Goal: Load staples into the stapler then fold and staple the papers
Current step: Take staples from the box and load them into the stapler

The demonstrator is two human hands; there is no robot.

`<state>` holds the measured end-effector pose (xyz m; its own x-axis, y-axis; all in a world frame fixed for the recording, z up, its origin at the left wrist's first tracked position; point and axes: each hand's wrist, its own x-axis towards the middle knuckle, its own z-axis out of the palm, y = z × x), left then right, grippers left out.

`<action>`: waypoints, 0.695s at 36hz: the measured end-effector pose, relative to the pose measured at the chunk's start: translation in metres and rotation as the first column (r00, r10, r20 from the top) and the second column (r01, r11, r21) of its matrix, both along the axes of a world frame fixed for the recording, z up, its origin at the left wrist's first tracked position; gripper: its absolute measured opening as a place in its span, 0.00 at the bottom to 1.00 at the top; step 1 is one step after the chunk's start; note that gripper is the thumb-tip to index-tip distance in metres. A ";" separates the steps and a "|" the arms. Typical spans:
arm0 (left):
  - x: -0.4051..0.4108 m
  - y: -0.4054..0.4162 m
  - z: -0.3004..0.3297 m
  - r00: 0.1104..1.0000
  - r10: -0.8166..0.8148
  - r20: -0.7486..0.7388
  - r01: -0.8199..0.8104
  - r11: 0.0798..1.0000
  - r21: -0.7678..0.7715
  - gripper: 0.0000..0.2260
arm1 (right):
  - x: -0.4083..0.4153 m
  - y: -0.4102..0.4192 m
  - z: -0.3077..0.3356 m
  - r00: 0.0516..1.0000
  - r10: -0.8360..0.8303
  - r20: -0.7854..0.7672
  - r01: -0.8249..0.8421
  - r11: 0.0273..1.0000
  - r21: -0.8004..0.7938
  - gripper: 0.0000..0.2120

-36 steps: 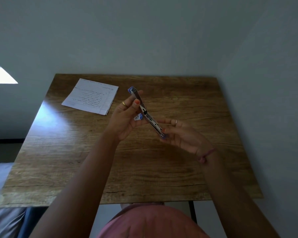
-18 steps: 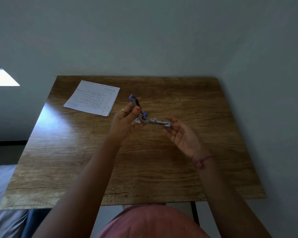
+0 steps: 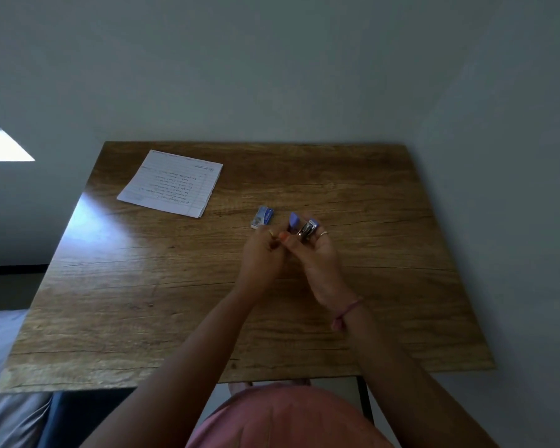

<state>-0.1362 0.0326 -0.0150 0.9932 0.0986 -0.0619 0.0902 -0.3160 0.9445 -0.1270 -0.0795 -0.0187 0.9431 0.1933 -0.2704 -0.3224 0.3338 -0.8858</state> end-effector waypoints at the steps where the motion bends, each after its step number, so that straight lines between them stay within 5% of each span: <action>1: -0.001 -0.003 -0.002 1.000 0.008 0.006 -0.009 0.995 0.102 0.06 | -0.001 0.002 0.000 1.000 -0.007 0.005 0.007 0.999 -0.034 0.38; 4: -0.004 -0.014 -0.006 0.994 0.049 0.096 -0.075 0.955 0.287 0.06 | -0.001 0.005 -0.001 0.999 -0.032 0.020 0.034 0.994 -0.106 0.30; 10: -0.007 -0.019 -0.005 0.988 0.041 0.148 -0.094 0.925 0.368 0.08 | 0.003 0.005 -0.005 0.995 -0.064 0.080 0.082 0.965 -0.248 0.08; 25: -0.003 -0.016 -0.017 0.997 0.040 0.068 -0.059 0.949 0.310 0.09 | 0.010 0.006 -0.014 0.987 -0.043 0.158 0.123 0.834 -0.538 0.12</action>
<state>-0.1395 0.0161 -0.0321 0.9875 0.1525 0.0391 0.0595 -0.5915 0.8041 -0.1170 -0.0738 -0.0324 0.9834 -0.0287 -0.1790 -0.1811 -0.1952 -0.9639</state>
